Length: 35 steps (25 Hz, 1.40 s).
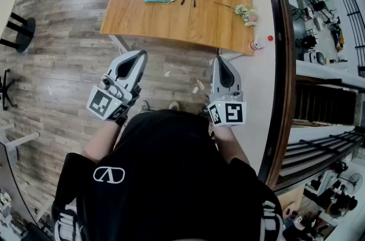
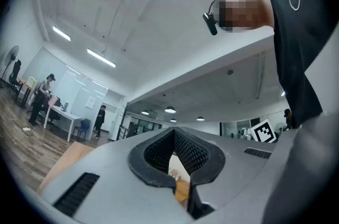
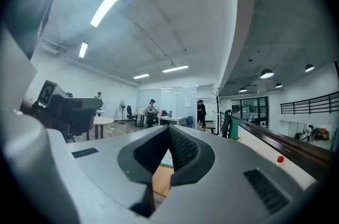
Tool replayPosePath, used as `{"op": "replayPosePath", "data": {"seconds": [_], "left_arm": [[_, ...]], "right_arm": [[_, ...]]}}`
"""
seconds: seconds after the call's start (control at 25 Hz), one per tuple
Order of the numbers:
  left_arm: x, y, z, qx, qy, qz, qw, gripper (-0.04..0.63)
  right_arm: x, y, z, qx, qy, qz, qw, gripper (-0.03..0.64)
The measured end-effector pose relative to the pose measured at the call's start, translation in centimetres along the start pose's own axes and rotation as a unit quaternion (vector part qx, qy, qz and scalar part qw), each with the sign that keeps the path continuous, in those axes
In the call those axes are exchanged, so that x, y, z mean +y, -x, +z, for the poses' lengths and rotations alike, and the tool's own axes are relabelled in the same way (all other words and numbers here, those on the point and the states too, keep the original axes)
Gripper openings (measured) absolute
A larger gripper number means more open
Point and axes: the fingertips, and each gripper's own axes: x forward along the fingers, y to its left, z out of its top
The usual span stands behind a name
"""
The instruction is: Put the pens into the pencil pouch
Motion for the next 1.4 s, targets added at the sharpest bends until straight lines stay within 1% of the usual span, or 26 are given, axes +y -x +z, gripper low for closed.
{"op": "replayPosePath", "data": {"seconds": [0.2, 0.32, 0.44, 0.64, 0.84, 1.08, 1.24, 1.4], "left_arm": [[-0.5, -0.4, -0.1, -0.004, 0.005, -0.005, 1.0000, 0.003], [-0.6, -0.4, -0.3, 0.003, 0.003, -0.002, 1.0000, 0.003], [-0.6, -0.5, -0.1, -0.004, 0.011, -0.001, 0.9999, 0.003], [-0.6, -0.3, -0.9, 0.010, -0.004, 0.001, 0.9999, 0.003], [-0.5, -1.3, -1.3, 0.014, -0.001, 0.009, 0.9999, 0.003], [-1.5, -3.6, -2.8, 0.019, -0.022, 0.031, 0.9991, 0.003], [-1.8, -5.6, -3.6, 0.018, -0.022, 0.051, 0.9983, 0.003], [-1.0, -8.0, -4.5, 0.030, -0.027, 0.056, 0.9976, 0.003]], "right_arm": [[-0.4, 0.2, -0.6, 0.006, -0.008, -0.001, 1.000, -0.003], [-0.7, 0.6, -0.3, -0.007, -0.020, -0.001, 1.000, -0.002], [-0.8, 0.9, 0.3, -0.020, -0.028, 0.003, 0.999, -0.002], [-1.2, 1.0, 0.2, -0.017, -0.038, -0.002, 0.999, -0.002], [-1.6, 1.2, 0.0, -0.018, -0.035, 0.002, 0.999, -0.002], [-4.8, 1.2, -1.1, -0.028, -0.054, 0.020, 0.998, -0.002], [-7.4, -0.3, -1.5, -0.032, -0.065, 0.034, 0.997, -0.002], [-9.4, -2.5, -1.8, -0.036, -0.069, 0.044, 0.996, -0.002]]}}
